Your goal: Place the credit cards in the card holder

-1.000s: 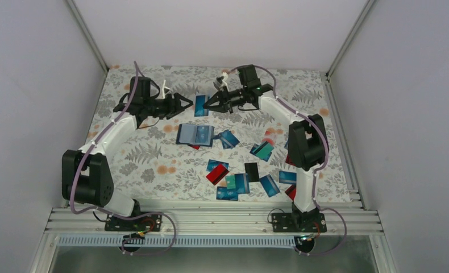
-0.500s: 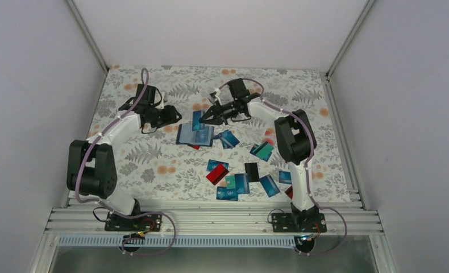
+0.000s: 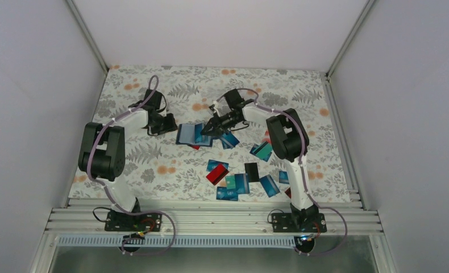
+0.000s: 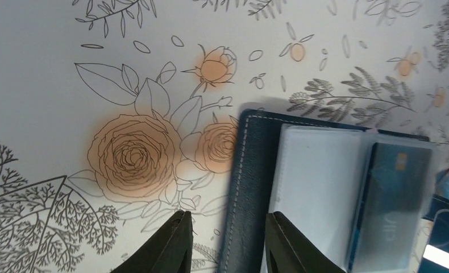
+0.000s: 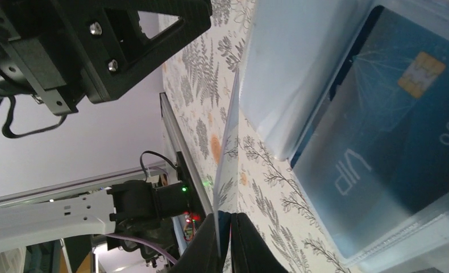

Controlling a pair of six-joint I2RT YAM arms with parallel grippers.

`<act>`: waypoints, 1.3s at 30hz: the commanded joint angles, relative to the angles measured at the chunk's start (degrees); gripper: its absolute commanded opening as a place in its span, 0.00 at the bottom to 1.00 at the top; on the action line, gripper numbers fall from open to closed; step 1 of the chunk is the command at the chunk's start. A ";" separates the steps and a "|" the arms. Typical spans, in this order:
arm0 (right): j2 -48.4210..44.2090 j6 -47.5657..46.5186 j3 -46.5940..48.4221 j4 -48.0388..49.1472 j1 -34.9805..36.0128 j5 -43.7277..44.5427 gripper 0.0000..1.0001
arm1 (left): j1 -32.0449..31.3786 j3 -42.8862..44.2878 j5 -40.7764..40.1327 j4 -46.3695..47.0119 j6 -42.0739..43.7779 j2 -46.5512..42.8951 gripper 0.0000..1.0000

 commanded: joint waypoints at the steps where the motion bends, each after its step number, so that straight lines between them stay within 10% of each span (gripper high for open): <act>1: 1.55 -2.58 -0.65 -1.59 0.97 1.63 0.04 | 0.16 1.92 -1.39 -0.58 1.84 2.52 0.33; 39: 11.01 2.64 8.87 -2.63 1.93 -2.13 0.04 | 0.09 2.50 2.23 0.84 6.49 11.21 0.23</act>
